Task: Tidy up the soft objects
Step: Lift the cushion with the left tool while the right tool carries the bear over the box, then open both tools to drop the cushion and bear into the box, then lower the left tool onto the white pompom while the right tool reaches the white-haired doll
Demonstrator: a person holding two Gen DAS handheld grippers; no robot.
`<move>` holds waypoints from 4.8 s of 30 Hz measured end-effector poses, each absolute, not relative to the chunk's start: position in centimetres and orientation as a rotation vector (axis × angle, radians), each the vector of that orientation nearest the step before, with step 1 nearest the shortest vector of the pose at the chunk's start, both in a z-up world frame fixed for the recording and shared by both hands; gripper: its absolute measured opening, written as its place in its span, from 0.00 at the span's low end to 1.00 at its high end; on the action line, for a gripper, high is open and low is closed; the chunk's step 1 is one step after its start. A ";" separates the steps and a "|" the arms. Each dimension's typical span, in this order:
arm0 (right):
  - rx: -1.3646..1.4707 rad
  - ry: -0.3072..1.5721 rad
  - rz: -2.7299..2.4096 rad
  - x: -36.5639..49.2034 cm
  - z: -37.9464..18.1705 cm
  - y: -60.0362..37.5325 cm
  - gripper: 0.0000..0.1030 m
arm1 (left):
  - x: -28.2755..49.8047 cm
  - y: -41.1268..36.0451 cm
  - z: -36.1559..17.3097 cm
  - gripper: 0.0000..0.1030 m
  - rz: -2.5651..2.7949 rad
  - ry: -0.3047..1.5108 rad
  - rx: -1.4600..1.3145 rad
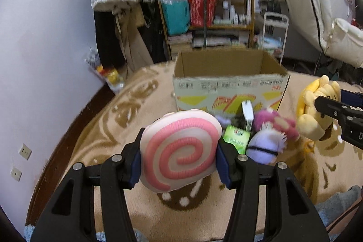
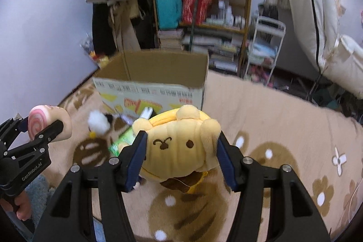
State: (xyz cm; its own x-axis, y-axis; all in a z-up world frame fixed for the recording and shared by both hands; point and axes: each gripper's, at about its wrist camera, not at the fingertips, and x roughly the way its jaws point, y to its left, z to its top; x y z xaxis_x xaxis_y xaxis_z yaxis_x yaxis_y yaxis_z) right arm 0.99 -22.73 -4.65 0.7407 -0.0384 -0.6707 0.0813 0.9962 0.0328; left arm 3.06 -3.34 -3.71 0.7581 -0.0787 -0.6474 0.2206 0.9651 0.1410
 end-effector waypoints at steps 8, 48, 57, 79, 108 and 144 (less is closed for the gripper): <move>-0.001 0.639 -0.083 0.7 -3.2 -21.5 0.62 | 1.9 -3.4 -1.8 0.52 -0.175 0.566 0.219; 0.127 0.386 -0.029 10.1 1.7 -23.7 0.66 | 11.9 -6.6 4.6 0.56 -0.162 0.442 0.244; 0.149 0.399 -0.001 12.8 1.8 -24.5 0.66 | 15.6 -7.4 3.4 0.57 -0.186 0.464 0.253; 0.243 0.605 0.037 17.0 -6.7 -25.2 0.69 | 20.1 -8.0 -3.5 0.63 -0.249 0.632 0.209; 0.198 0.656 -0.001 15.8 -7.0 -25.4 0.87 | 19.4 -7.6 -4.0 0.88 -0.236 0.687 0.226; 0.304 1.082 -0.009 9.9 -12.2 -23.9 0.90 | 17.1 -4.2 -8.3 0.92 -0.226 1.044 0.366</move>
